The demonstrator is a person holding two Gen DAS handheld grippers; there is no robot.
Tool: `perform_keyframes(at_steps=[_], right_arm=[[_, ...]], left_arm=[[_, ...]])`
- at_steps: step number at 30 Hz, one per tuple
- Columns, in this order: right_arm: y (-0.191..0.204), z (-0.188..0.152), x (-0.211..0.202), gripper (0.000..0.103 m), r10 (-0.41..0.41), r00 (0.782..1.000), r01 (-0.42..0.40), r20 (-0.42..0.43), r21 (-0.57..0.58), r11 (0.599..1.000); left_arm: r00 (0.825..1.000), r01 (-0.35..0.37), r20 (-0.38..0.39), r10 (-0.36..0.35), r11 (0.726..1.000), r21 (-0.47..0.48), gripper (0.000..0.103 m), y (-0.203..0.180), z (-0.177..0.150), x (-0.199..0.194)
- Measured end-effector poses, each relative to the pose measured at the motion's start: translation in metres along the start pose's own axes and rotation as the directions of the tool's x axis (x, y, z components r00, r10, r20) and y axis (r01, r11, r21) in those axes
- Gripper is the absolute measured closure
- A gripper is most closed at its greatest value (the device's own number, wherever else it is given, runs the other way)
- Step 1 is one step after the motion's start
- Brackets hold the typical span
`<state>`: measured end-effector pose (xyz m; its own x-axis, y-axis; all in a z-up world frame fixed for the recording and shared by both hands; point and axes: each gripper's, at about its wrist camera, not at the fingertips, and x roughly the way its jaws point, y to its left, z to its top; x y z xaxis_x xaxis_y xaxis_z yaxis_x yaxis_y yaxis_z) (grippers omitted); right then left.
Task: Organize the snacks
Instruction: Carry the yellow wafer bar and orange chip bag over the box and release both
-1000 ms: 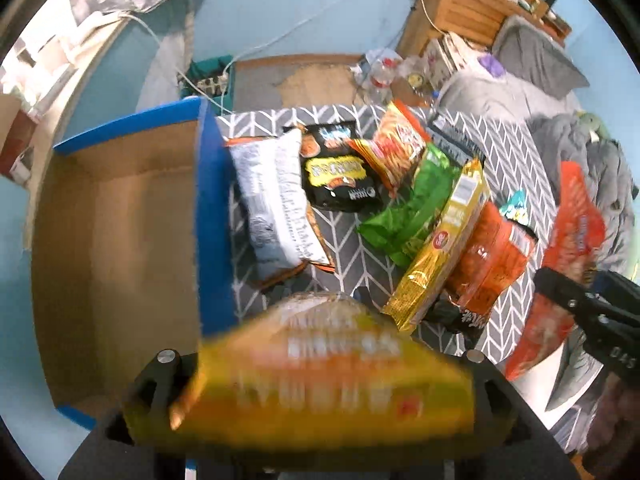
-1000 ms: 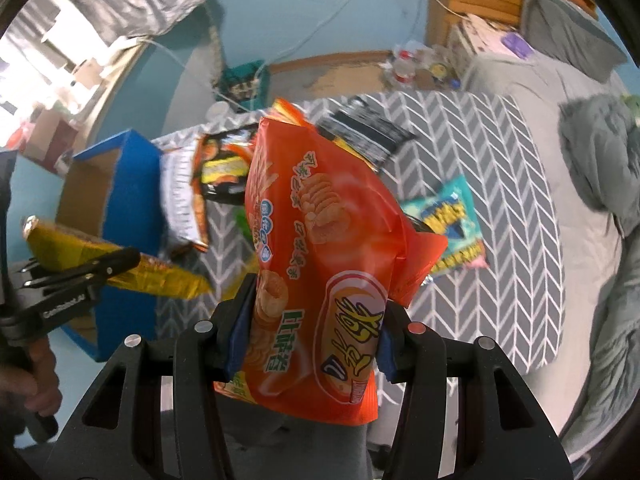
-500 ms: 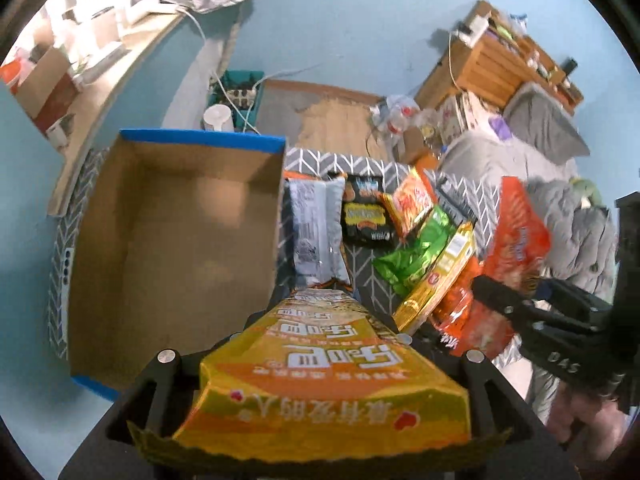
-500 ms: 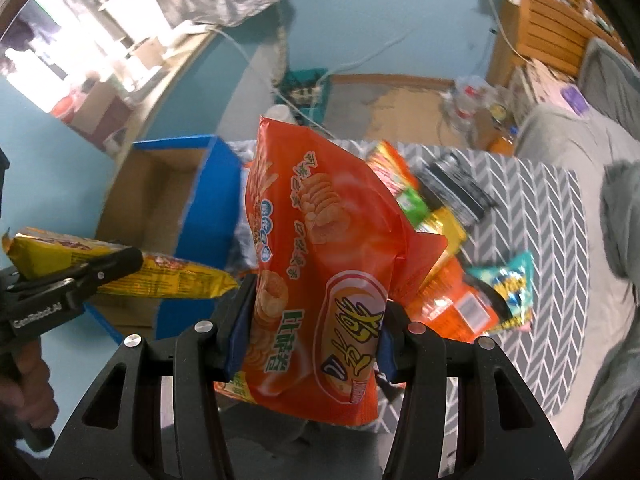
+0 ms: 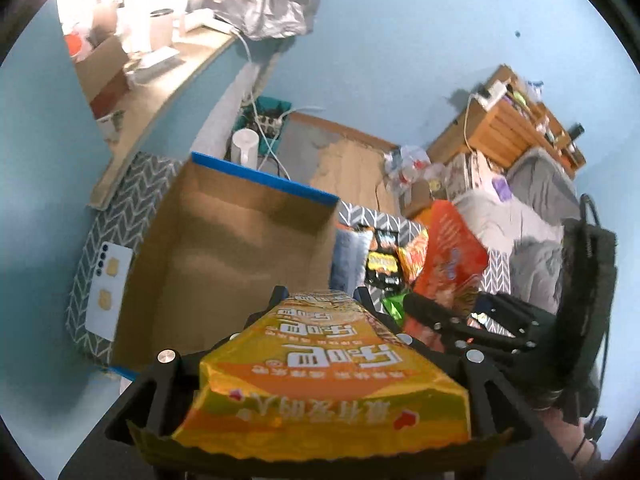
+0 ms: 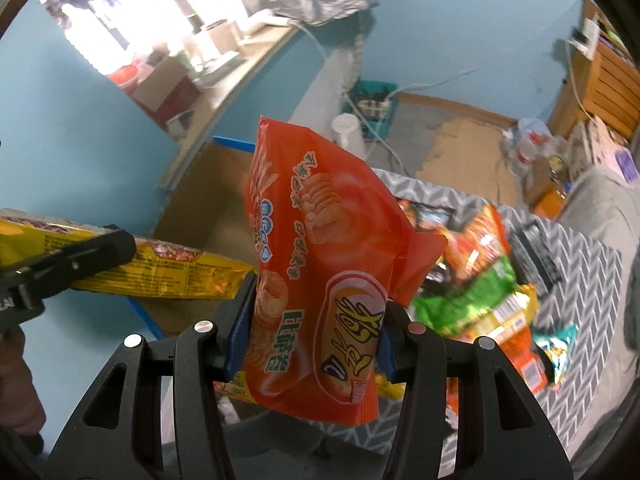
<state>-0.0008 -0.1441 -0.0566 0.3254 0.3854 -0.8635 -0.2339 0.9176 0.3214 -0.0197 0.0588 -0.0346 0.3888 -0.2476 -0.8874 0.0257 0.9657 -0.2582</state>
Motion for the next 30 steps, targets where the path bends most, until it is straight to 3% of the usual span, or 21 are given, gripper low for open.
perform_keyframes(at_steps=[3, 15, 28, 30], right_arm=[[0.016, 0.009, 0.010, 0.052, 0.023, 1.000, -0.023, -0.011, -0.027, 0.999], [0.060, 0.027, 0.074, 0.052, 0.088, 0.987, -0.096, -0.137, -0.053, 0.994], [0.079, 0.034, 0.112, 0.052, 0.064, 0.980, -0.077, -0.186, -0.066, 0.995], [0.080, 0.034, 0.115, 0.047, 0.074, 0.978, -0.088, -0.197, -0.059, 0.994]], left_arm=[[0.999, -0.027, 0.026, 0.028, 0.999, -0.021, 0.070, 0.017, 0.002, -0.001], [0.994, -0.108, -0.004, 0.108, 0.987, -0.120, 0.070, 0.088, -0.004, 0.049], [0.988, -0.156, -0.007, 0.157, 0.980, -0.121, 0.070, 0.109, -0.009, 0.076], [0.987, -0.158, -0.022, 0.157, 0.980, -0.120, 0.069, 0.109, -0.009, 0.079]])
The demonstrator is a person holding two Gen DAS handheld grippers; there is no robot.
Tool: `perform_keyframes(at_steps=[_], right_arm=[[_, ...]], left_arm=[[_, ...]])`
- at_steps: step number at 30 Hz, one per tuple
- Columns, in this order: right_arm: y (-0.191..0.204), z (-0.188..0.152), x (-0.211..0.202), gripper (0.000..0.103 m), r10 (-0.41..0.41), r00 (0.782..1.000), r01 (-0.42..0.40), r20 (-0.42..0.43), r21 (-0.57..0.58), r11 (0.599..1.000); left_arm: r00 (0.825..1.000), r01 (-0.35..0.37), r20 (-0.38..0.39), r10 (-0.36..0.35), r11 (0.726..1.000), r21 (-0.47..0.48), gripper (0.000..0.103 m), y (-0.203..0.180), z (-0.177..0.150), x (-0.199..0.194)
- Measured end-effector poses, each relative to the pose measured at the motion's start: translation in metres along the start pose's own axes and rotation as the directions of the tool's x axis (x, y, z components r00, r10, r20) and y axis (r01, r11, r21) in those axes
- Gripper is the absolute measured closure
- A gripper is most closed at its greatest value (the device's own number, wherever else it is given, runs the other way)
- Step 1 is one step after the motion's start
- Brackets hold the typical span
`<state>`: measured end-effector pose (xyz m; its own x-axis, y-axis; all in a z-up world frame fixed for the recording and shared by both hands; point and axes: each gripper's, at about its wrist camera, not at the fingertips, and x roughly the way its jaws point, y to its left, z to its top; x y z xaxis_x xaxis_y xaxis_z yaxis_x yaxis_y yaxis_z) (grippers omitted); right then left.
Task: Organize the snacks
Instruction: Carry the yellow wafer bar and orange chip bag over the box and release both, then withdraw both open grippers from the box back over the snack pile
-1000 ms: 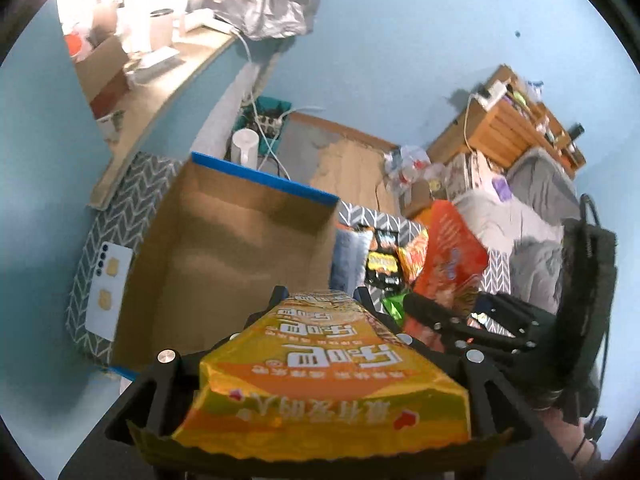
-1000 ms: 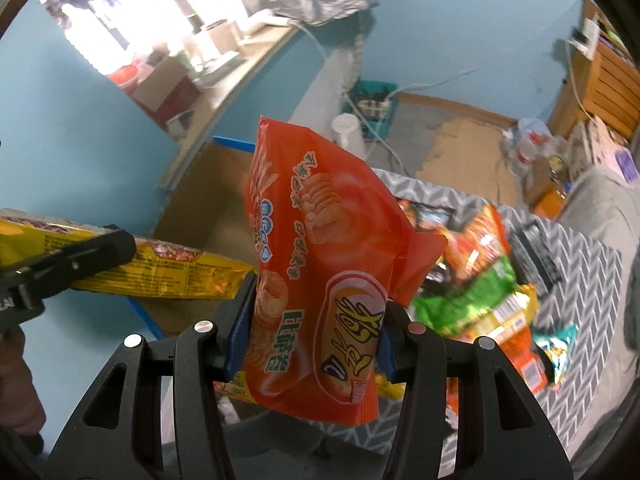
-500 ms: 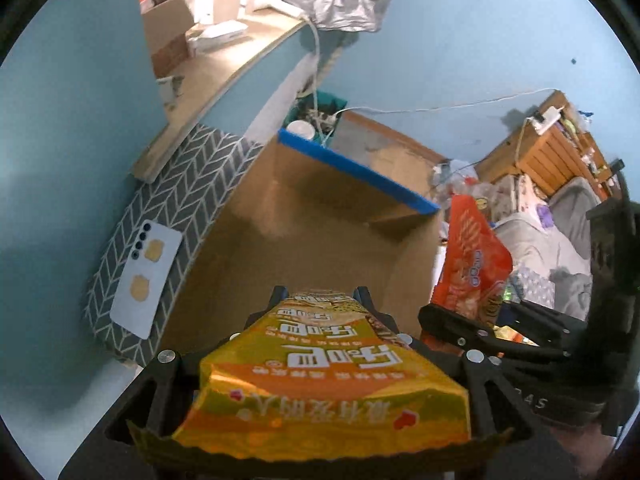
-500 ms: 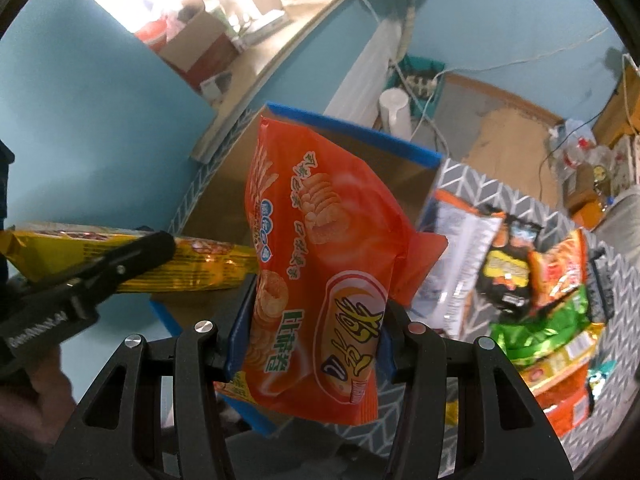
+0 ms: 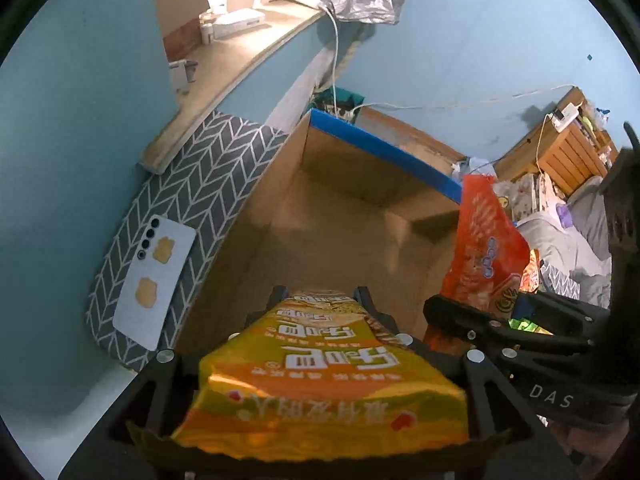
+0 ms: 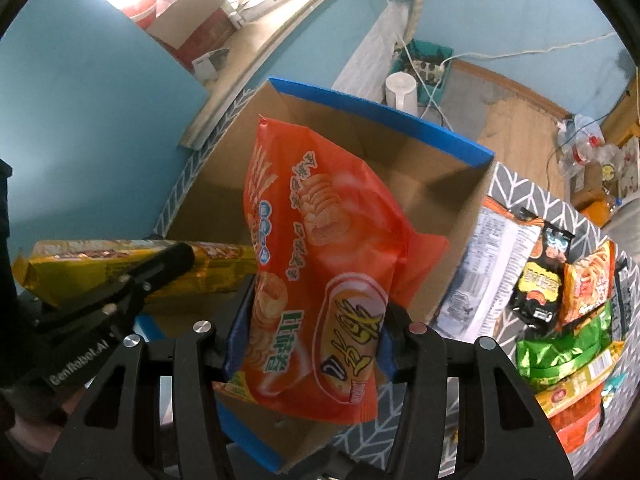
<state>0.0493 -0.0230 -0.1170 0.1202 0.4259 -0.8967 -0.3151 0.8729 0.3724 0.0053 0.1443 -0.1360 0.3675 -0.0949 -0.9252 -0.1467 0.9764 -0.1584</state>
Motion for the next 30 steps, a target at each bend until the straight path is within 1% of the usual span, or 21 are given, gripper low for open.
perform_keyframes(at_steps=[1, 2, 4, 5, 6, 8, 10, 12, 14, 18, 22, 25, 30], right_arm=[[0.001, 0.001, 0.001, 0.047, 0.005, 1.000, -0.005, -0.010, 0.003, 1.000], [0.000, 0.001, 0.001, 0.047, 0.004, 1.000, -0.003, -0.014, 0.005, 1.000], [0.000, 0.001, 0.002, 0.046, -0.007, 1.000, 0.007, -0.017, 0.005, 1.000], [0.000, 0.002, 0.002, 0.044, -0.011, 1.000, 0.011, -0.016, 0.004, 1.000], [0.000, 0.002, 0.002, 0.042, -0.015, 1.000, 0.016, -0.014, 0.004, 1.000], [0.000, 0.001, 0.000, 0.040, -0.024, 1.000, 0.024, -0.010, 0.008, 1.000], [-0.002, 0.001, -0.002, 0.038, -0.026, 1.000, 0.026, -0.009, 0.013, 1.000], [-0.002, 0.000, -0.004, 0.031, -0.037, 0.999, 0.037, 0.000, 0.014, 0.999], [-0.003, -0.001, -0.008, 0.029, -0.045, 0.999, 0.045, 0.013, 0.018, 0.999], [-0.006, -0.002, -0.017, 0.029, -0.042, 0.999, 0.041, 0.027, 0.033, 0.999], [-0.012, -0.007, -0.029, 0.029, -0.055, 0.998, 0.053, 0.040, 0.048, 0.997], [-0.021, -0.013, -0.039, 0.029, -0.066, 0.997, 0.063, 0.049, 0.071, 0.995], [-0.049, -0.026, -0.059, 0.029, -0.087, 0.994, 0.076, 0.061, 0.152, 0.985]], left_arm=[[1.000, -0.004, -0.007, 0.004, 1.000, 0.000, 0.068, 0.000, 0.000, 0.000], [1.000, -0.008, -0.009, 0.008, 1.000, -0.001, 0.064, 0.000, 0.000, -0.001], [1.000, -0.011, 0.005, 0.011, 1.000, 0.001, 0.060, 0.000, 0.000, -0.007], [1.000, -0.014, 0.013, 0.014, 1.000, 0.004, 0.055, 0.000, 0.000, -0.009], [1.000, -0.024, 0.019, 0.023, 1.000, 0.007, 0.047, -0.001, 0.000, -0.013], [0.999, -0.032, 0.032, 0.032, 0.999, 0.005, 0.042, 0.000, 0.001, -0.018], [0.999, -0.031, 0.038, 0.031, 1.000, 0.001, 0.042, 0.001, 0.003, -0.023], [0.999, -0.027, 0.032, 0.028, 1.000, -0.011, 0.042, 0.004, 0.004, -0.025], [0.999, -0.019, 0.030, 0.019, 0.999, -0.026, 0.042, 0.006, 0.004, -0.028], [1.000, -0.006, 0.028, 0.007, 0.999, -0.041, 0.042, 0.004, 0.004, -0.032], [1.000, 0.013, 0.023, -0.012, 0.999, -0.034, 0.042, -0.004, 0.003, -0.034], [0.999, 0.029, 0.017, -0.028, 0.999, -0.015, 0.042, -0.015, 0.002, -0.034], [0.998, 0.054, 0.009, -0.055, 0.998, 0.042, 0.042, -0.039, -0.001, -0.034]])
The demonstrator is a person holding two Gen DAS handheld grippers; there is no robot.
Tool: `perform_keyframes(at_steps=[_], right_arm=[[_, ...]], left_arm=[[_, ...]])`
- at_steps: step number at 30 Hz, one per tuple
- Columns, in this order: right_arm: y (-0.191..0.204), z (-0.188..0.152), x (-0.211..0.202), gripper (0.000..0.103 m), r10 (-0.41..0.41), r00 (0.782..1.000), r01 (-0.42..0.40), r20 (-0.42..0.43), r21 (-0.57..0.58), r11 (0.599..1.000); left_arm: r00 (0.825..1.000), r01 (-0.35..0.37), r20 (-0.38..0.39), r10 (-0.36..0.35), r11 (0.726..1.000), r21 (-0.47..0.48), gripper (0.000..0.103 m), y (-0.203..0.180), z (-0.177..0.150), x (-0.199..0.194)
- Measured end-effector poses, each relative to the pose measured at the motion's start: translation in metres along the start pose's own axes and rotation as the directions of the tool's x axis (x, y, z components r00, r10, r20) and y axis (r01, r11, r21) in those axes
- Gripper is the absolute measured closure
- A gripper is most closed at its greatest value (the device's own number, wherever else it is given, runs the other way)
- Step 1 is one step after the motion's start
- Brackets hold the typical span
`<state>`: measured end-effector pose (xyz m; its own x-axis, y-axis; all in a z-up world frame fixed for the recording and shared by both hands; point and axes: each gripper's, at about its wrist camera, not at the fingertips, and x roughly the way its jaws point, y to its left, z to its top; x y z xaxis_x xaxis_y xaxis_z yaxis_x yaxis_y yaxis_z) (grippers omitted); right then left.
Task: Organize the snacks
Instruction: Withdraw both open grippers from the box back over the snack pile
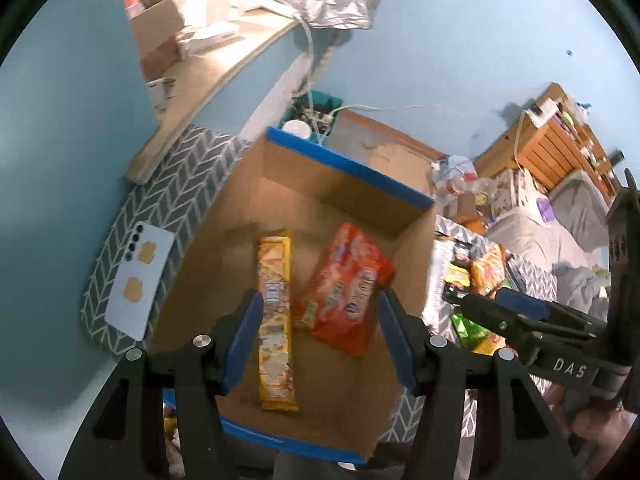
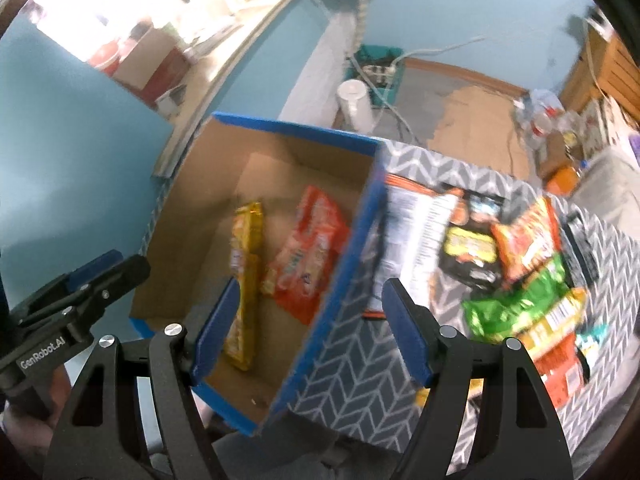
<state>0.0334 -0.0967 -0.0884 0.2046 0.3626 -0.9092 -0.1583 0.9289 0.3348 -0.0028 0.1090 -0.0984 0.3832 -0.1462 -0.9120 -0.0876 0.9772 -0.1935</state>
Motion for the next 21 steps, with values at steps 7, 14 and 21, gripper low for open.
perform_keyframes(at_steps=[7, 14, 21], right_arm=[[-0.046, -0.017, -0.026, 0.029, -0.037, 0.999, 0.034, 0.029, 0.113, 0.993], [-0.093, -0.042, -0.055, 0.029, -0.094, 0.994, 0.082, 0.047, 0.206, 0.975], [-0.133, -0.069, -0.078, 0.029, -0.136, 0.989, 0.113, 0.055, 0.301, 0.947]], left_arm=[[0.999, 0.045, -0.024, -0.043, 0.991, 0.124, 0.042, -0.049, -0.004, 0.006], [0.997, 0.079, -0.035, -0.073, 0.968, 0.238, 0.042, -0.096, -0.009, 0.010], [0.994, 0.109, -0.057, -0.095, 0.940, 0.323, 0.042, -0.134, -0.014, 0.016]])
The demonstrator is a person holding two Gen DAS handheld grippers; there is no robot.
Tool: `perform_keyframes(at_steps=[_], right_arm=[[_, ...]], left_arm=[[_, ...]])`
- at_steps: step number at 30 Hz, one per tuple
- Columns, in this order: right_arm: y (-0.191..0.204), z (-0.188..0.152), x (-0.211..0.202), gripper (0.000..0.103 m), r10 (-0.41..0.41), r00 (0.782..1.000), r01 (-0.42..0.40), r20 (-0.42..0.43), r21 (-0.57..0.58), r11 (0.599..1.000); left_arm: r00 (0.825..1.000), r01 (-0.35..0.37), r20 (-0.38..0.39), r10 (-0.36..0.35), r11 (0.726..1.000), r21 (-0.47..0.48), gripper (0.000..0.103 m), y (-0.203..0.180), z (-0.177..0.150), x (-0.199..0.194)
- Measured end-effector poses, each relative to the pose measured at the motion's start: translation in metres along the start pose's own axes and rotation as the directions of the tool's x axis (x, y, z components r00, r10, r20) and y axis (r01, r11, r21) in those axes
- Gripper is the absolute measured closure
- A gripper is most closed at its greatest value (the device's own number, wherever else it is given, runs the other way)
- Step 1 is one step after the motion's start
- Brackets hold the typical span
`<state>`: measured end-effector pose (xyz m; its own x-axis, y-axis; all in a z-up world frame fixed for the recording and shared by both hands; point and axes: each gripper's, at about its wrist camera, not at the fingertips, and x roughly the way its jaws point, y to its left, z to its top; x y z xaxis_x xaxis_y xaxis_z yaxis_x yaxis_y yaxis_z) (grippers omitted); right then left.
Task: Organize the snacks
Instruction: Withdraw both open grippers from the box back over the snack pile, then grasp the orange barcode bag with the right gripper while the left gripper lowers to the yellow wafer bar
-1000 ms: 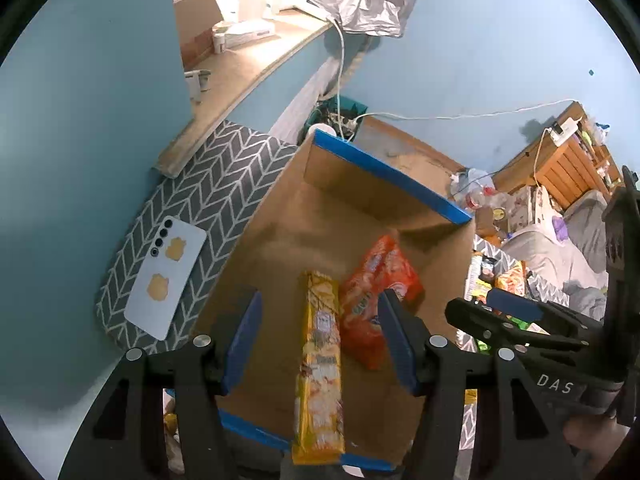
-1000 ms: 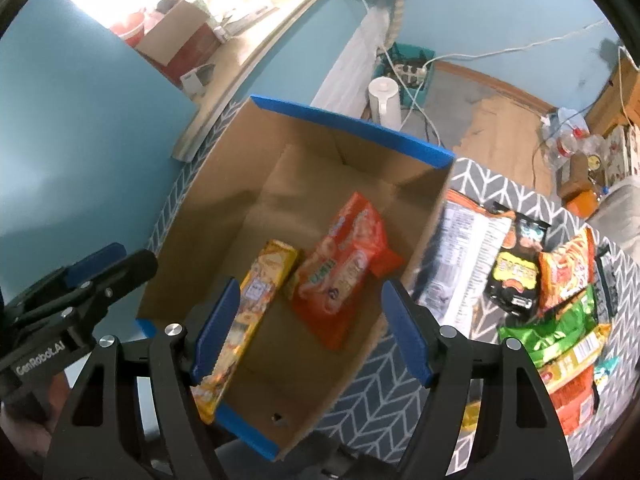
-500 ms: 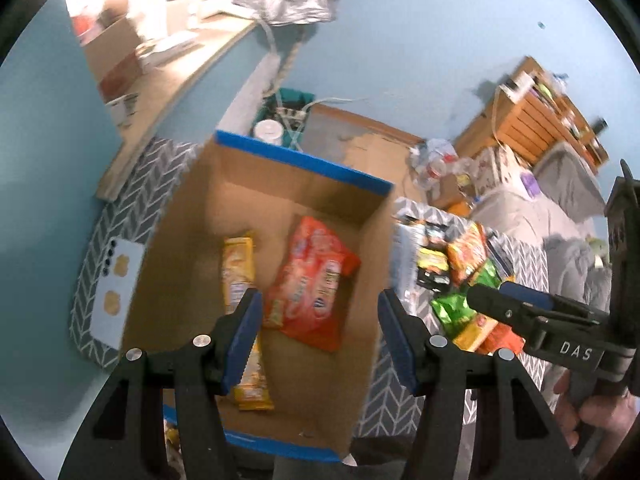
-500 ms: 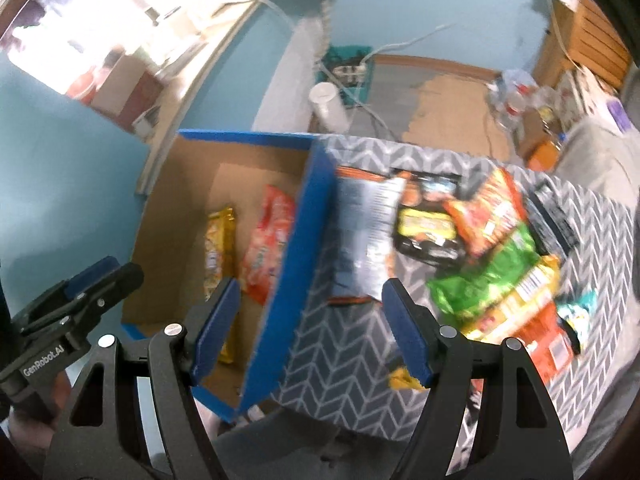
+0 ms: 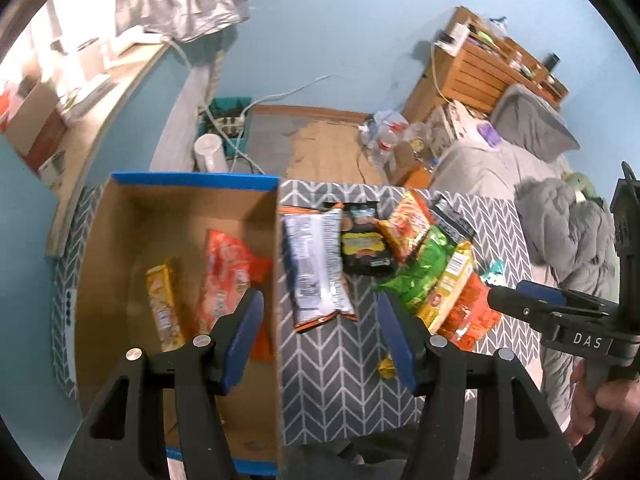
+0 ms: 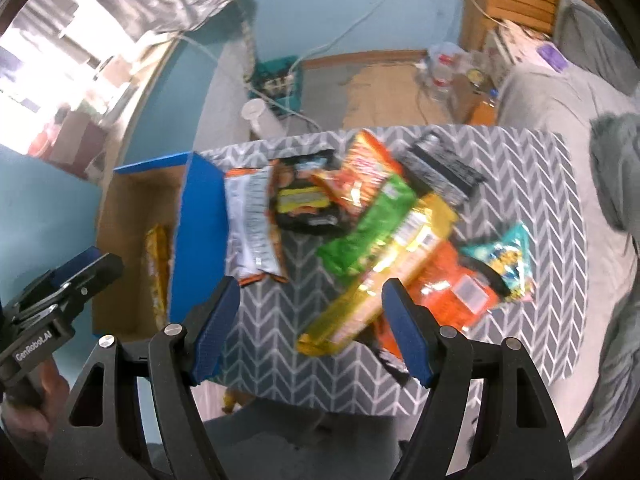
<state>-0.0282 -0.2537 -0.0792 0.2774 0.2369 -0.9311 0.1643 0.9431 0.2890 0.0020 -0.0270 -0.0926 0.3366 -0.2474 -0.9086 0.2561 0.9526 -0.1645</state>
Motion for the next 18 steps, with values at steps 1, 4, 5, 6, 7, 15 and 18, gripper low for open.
perform_keyframes(at_steps=[1, 4, 5, 6, 7, 15, 18], right_arm=[[-0.005, -0.002, -0.002, 0.029, -0.003, 1.000, 0.003, 0.001, 0.012, 1.000], [-0.023, -0.007, -0.006, 0.029, -0.013, 1.000, 0.013, 0.001, 0.053, 0.998], [-0.029, -0.010, -0.007, 0.028, -0.017, 1.000, 0.016, 0.002, 0.069, 0.997], [-0.035, -0.012, -0.007, 0.027, -0.020, 1.000, 0.020, 0.000, 0.082, 0.996], [-0.042, -0.015, -0.007, 0.026, -0.027, 1.000, 0.027, -0.003, 0.097, 0.995], [-0.090, -0.037, 0.020, 0.025, -0.052, 0.998, 0.060, -0.041, 0.197, 0.979], [-0.102, -0.043, 0.035, 0.025, -0.041, 0.998, 0.053, -0.054, 0.244, 0.968]], left_arm=[[1.000, 0.004, -0.002, -0.004, 1.000, 0.010, 0.042, -0.006, 0.000, 0.001], [1.000, 0.014, -0.015, -0.013, 0.999, 0.044, 0.041, -0.020, 0.002, 0.008], [1.000, 0.018, -0.022, -0.017, 0.998, 0.056, 0.040, -0.025, 0.002, 0.011], [0.999, 0.022, -0.027, -0.020, 0.997, 0.070, 0.040, -0.030, 0.002, 0.014], [0.999, 0.022, -0.030, -0.020, 0.996, 0.082, 0.040, -0.034, 0.001, 0.016], [0.996, 0.032, -0.089, -0.016, 0.983, 0.181, 0.040, -0.067, -0.009, 0.050], [0.994, 0.037, -0.106, -0.016, 0.980, 0.197, 0.040, -0.076, -0.012, 0.063]])
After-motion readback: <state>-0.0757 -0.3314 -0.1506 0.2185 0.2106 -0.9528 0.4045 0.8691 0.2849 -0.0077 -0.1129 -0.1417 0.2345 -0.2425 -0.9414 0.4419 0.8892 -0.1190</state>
